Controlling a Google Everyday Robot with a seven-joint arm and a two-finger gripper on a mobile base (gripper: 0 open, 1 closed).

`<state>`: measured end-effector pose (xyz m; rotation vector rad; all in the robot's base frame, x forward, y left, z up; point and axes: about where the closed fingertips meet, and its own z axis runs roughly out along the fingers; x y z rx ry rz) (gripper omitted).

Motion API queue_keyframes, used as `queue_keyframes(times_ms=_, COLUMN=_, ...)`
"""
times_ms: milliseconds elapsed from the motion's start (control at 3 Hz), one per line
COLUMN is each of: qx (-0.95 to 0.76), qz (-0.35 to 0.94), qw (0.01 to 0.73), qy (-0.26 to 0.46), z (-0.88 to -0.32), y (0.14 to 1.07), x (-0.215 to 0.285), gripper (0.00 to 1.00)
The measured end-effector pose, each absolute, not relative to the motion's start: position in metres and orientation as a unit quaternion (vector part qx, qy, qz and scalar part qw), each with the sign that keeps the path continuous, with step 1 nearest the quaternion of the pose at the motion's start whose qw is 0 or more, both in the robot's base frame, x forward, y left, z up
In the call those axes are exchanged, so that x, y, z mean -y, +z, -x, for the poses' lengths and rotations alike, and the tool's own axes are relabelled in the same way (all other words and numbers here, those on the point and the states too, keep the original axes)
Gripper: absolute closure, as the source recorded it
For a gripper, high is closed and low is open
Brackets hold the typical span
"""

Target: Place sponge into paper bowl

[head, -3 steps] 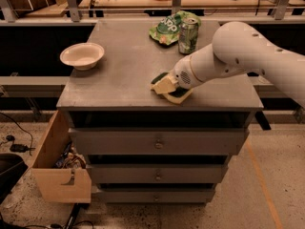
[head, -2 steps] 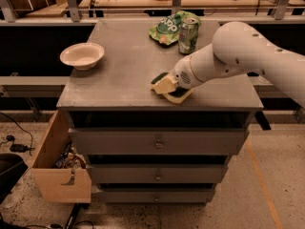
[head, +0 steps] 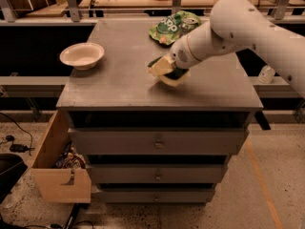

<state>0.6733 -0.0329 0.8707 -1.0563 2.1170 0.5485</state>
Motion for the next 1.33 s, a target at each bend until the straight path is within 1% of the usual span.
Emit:
queue_keyframes(times_ms=333, qx=-0.815, qz=0.407, qw=0.352, qy=0.214, z=-0.703, y=0.905, x=0.021, gripper=1.0)
queue_keyframes(times_ms=667, qx=-0.81, qz=0.409, qw=0.361, qy=0.215, z=-0.727, y=0.936, x=-0.003, gripper=1.0)
queue_keyframes(times_ms=1000, qx=-0.796, qz=0.405, qw=0.385, qy=0.233, z=-0.74, y=0.96, x=-0.032, gripper=1.0)
queue_keyframes(times_ms=1333, qx=-0.768, qz=0.39, qw=0.427, qy=0.276, z=-0.757, y=0.972, x=-0.066, gripper=1.0)
